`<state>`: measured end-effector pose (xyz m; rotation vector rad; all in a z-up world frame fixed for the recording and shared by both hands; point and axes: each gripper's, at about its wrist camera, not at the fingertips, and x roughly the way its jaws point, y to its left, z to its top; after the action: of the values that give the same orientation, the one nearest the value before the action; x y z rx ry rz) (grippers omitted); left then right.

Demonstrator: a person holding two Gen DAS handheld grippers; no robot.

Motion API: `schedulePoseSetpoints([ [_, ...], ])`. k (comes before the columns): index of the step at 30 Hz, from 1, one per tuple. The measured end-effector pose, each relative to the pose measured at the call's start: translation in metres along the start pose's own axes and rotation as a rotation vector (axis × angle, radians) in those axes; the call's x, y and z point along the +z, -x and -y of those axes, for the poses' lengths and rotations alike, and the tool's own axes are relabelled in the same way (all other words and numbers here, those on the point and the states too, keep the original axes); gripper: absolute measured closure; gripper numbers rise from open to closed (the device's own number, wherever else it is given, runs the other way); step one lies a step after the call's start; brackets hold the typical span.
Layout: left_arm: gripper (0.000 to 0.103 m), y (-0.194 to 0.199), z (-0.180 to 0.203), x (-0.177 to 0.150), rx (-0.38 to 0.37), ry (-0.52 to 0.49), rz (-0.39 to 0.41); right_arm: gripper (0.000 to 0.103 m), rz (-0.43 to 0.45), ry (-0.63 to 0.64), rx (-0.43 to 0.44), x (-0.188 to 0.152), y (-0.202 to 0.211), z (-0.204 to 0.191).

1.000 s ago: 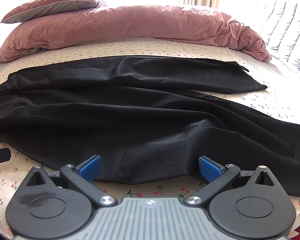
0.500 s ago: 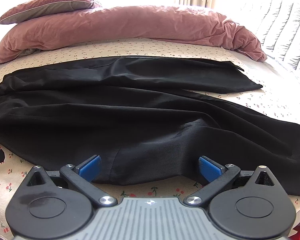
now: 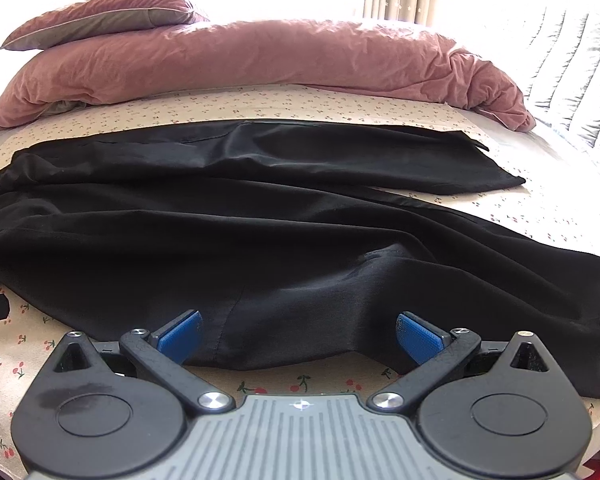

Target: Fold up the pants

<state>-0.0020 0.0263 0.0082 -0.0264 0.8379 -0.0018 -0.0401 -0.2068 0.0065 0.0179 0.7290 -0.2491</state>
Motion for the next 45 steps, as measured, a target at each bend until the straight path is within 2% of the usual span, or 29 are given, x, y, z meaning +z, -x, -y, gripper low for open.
schedulePoseSetpoints([
  [2, 0.0, 0.003, -0.008, -0.001, -0.011, 0.012, 0.038, 0.0, 0.003, 0.026, 0.015, 0.0, 0.001, 0.004],
  [6, 0.0, 0.002, -0.029, 0.007, -0.01, -0.009, 0.07, 0.0, -0.049, -0.004, 0.031, 0.001, 0.002, 0.026],
  [10, 0.0, -0.001, -0.06, 0.019, 0.016, 0.013, 0.06, 0.0, -0.077, -0.061, 0.011, -0.004, 0.013, 0.065],
  [14, 0.0, -0.009, -0.1, 0.023, 0.034, 0.108, 0.03, 0.003, -0.059, -0.158, -0.042, -0.022, 0.028, 0.117],
  [18, 0.002, -0.022, -0.141, 0.019, -0.038, 0.263, 0.025, 0.021, -0.063, -0.31, -0.047, -0.045, 0.034, 0.169],
  [20, 0.006, -0.029, -0.159, 0.016, -0.067, 0.354, 0.038, 0.029, -0.065, -0.379, -0.02, -0.057, 0.033, 0.185],
  [22, 0.011, -0.038, -0.174, 0.015, -0.104, 0.438, 0.039, 0.037, -0.063, -0.464, 0.055, -0.067, 0.03, 0.195],
  [24, 0.014, -0.047, -0.187, 0.013, -0.152, 0.516, 0.06, 0.039, -0.049, -0.548, 0.144, -0.077, 0.026, 0.201],
  [25, 0.014, -0.052, -0.191, 0.012, -0.164, 0.556, 0.06, 0.041, -0.003, -0.575, 0.195, -0.081, 0.025, 0.202],
  [28, 0.017, -0.058, -0.2, 0.009, -0.19, 0.631, 0.111, 0.045, 0.027, -0.656, 0.235, -0.089, 0.019, 0.205],
  [30, 0.023, -0.06, -0.202, 0.009, -0.195, 0.658, 0.135, 0.049, 0.048, -0.706, 0.238, -0.091, 0.017, 0.207],
  [33, 0.034, -0.062, -0.207, 0.008, -0.192, 0.671, 0.18, 0.064, 0.073, -0.766, 0.195, -0.093, 0.015, 0.218],
  [36, 0.053, -0.065, -0.209, 0.011, -0.168, 0.675, 0.199, 0.064, 0.105, -0.867, 0.16, -0.097, 0.016, 0.23],
  [37, 0.063, -0.066, -0.21, 0.011, -0.159, 0.676, 0.198, 0.064, 0.118, -0.898, 0.14, -0.097, 0.017, 0.232],
  [41, 0.089, -0.068, -0.213, 0.015, -0.12, 0.671, 0.18, 0.065, 0.168, -0.959, 0.006, -0.098, 0.021, 0.249],
  [42, 0.092, -0.068, -0.214, 0.016, -0.124, 0.674, 0.168, 0.071, 0.172, -0.955, -0.036, -0.096, 0.02, 0.255],
  [43, 0.097, -0.066, -0.216, 0.017, -0.131, 0.679, 0.16, 0.088, 0.174, -0.941, -0.085, -0.092, 0.019, 0.26],
  [44, 0.099, -0.063, -0.218, 0.019, -0.133, 0.68, 0.155, 0.099, 0.175, -0.919, -0.132, -0.089, 0.018, 0.266],
  [45, 0.1, -0.058, -0.22, 0.021, -0.133, 0.671, 0.151, 0.101, 0.187, -0.901, -0.147, -0.088, 0.019, 0.274],
])
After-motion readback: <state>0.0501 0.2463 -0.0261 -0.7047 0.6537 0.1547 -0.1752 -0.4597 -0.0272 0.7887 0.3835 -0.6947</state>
